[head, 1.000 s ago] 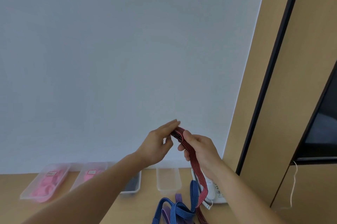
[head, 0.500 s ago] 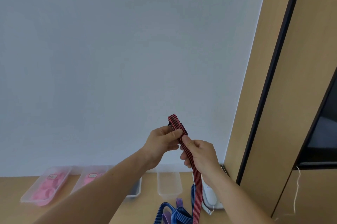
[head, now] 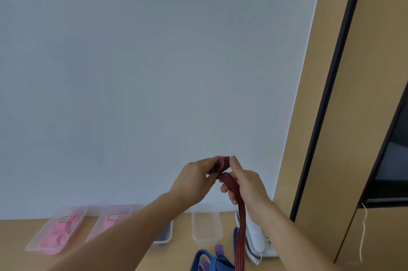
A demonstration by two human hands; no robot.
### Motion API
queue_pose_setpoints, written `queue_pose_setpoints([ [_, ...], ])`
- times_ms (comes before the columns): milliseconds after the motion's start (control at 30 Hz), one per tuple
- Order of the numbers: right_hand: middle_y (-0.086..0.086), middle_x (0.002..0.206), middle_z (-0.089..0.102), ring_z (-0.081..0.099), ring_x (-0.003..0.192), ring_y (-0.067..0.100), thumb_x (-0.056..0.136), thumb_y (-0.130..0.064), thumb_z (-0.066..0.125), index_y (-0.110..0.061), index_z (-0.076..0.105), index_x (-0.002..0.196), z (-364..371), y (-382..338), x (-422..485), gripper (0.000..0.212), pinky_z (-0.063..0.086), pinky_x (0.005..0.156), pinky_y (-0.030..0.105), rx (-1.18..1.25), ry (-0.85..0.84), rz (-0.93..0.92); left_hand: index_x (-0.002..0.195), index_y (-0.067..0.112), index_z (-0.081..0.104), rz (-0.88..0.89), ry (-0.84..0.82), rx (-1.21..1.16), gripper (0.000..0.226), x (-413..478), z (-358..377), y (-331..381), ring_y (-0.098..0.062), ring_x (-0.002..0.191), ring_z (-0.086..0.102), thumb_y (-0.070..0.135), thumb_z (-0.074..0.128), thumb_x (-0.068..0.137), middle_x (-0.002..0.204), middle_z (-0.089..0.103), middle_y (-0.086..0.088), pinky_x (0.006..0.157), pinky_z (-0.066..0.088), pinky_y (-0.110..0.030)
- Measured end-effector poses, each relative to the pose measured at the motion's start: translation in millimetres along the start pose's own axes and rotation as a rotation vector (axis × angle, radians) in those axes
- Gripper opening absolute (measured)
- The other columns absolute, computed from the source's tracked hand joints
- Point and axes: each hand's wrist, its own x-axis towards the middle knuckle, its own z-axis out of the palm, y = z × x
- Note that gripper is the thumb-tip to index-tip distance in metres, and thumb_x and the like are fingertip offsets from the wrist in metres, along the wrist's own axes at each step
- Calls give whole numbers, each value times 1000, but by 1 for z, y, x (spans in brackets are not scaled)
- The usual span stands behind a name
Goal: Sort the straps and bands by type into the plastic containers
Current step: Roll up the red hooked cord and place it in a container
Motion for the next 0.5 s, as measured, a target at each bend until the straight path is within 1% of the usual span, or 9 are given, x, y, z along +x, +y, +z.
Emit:
queue_pose_setpoints([
  [67,11,66,69,48,46,16,95,-58,43,-3,75,85,0,0,0,65,39,48,26,-11,-19,11,133,24,58,83,-22,155,39,-2,2,-9,-12,95,66,11,53,96,116,68,10,78,53,-27],
  [100,11,67,69,49,47,16,95,-58,46,-5,76,82,0,0,0,62,39,48,26,-19,-21,14,137,22,55,122,-17,223,43,-3,3,-14,-15,99,67,10,52,96,125,65,9,79,54,-28],
  [133,11,67,69,49,47,16,94,-56,49,-6,76,79,1,1,0,59,39,48,26,-18,-19,16,139,20,54,164,0,267,46,-4,4,-16,-17,101,67,9,52,95,130,63,8,79,56,-31],
  [233,12,67,67,48,48,18,93,-53,53,-5,77,81,2,5,0,55,40,48,27,73,-28,24,136,23,52,253,56,266,46,-5,1,-17,-17,100,69,12,48,91,132,62,6,73,60,-32],
  [300,13,68,67,48,48,18,93,-53,53,-3,76,87,3,6,1,56,40,49,27,129,-57,33,135,26,50,267,69,242,45,-4,-4,-18,-16,104,68,19,42,92,134,61,4,76,60,-31],
  [367,14,71,69,49,49,17,94,-52,52,-3,75,92,3,7,2,54,40,48,27,157,-85,30,136,25,50,274,62,251,44,-4,-5,-22,-17,109,67,21,42,92,136,61,1,80,60,-30],
  [433,14,73,69,49,50,16,94,-48,53,-4,75,92,3,8,3,50,40,49,27,158,-90,14,138,25,48,288,60,280,46,-3,-5,-26,-18,108,68,16,48,93,138,59,-2,82,59,-29],
  [500,12,72,69,48,49,15,93,-45,57,-5,76,91,3,7,3,44,40,49,27,154,-60,-2,143,25,45,246,23,263,59,-4,-3,-28,-17,112,65,3,51,89,145,52,-2,86,57,-27],
])
